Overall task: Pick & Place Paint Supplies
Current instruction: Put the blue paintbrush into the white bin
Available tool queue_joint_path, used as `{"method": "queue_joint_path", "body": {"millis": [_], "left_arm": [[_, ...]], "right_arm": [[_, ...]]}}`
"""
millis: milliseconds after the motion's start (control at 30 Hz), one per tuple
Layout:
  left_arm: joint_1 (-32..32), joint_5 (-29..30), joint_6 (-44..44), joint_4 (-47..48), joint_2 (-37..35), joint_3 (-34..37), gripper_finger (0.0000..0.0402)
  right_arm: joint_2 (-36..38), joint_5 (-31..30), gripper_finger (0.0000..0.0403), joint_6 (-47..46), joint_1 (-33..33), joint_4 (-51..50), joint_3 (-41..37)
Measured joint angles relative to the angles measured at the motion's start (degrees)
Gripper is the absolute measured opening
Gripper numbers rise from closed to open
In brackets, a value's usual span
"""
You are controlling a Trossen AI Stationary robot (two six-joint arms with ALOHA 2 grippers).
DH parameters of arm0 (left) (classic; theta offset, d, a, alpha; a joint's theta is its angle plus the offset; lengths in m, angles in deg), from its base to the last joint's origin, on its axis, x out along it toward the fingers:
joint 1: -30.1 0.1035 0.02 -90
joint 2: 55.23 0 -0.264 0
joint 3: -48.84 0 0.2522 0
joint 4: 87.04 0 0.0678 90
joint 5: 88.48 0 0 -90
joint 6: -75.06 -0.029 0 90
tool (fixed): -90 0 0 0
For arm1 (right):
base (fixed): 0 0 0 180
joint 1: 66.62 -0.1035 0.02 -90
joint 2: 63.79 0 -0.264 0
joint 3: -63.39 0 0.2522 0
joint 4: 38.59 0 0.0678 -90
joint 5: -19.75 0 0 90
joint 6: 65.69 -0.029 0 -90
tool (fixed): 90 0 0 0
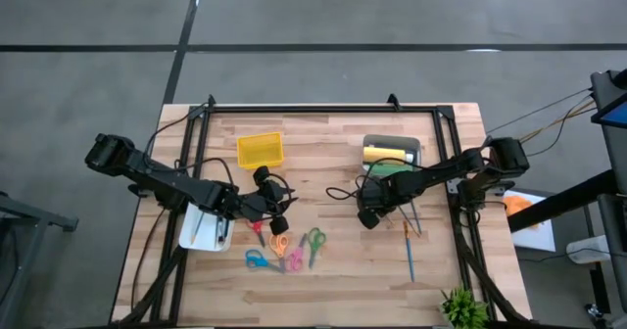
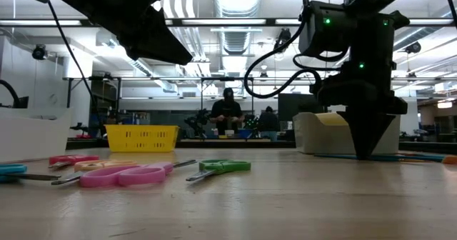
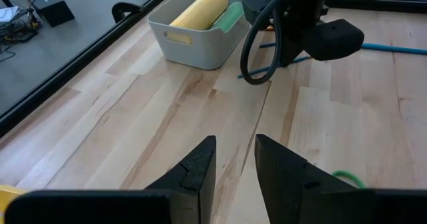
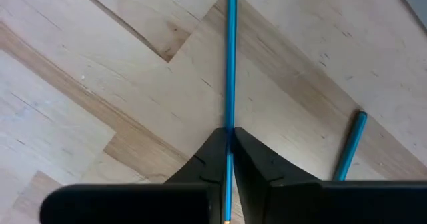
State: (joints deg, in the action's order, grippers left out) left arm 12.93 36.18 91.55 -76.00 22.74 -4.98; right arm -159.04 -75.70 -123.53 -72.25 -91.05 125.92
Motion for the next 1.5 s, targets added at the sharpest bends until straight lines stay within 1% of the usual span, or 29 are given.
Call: {"method": "queue_joint_path", "body": {"millis": [333,533,633,733,900,1000,1200,1300,1400,1500], "left_arm": [[0.0,0.0,0.0,0.0,0.0,0.0,0.0105],[0.0,0.0,0.0,0.0,0.0,0.0,0.0105],[0.0,0.0,0.0,0.0,0.0,0.0,0.0105],[0.0,0.0,0.0,0.1,0.0,0.0,0.0105],[0.0,0.0,0.0,0.2,0.0,0.0,0.0105],[0.0,0.0,0.0,0.2,0.0,0.0,0.0105],[0.0,0.0,0.0,0.4,0.0,0.0,0.0105],[0.0,0.0,0.0,0.4,0.0,0.0,0.0105],[0.0,0.0,0.0,0.4,0.0,0.0,0.0105],[0.0,0.0,0.0,0.4,0.0,0.0,0.0105]], "right_arm": [[0.0,0.0,0.0018,0.0,0.0,0.3,0.0],[0.7,0.0,0.0018,-2.4,0.0,0.3,0.1],[1.3,0.0,0.0018,-2.6,0.1,2.4,1.1],[2.4,-0.1,0.0018,-2.4,0.1,1.4,2.2],[2.8,-0.3,0.0018,-1.8,0.1,3.0,4.8],[2.5,-1.3,0.0018,-0.6,0.1,6.7,6.2],[1.1,-4.4,0.0018,-0.5,0.1,21.0,7.2],[-0.2,-5.5,0.0018,-3.4,0.1,28.6,7.2],[-1.9,-6.1,0.0018,-6.1,0.2,33.7,7.2],[-4.1,-6.1,0.0018,-9.6,0.7,35.1,7.7]]}}
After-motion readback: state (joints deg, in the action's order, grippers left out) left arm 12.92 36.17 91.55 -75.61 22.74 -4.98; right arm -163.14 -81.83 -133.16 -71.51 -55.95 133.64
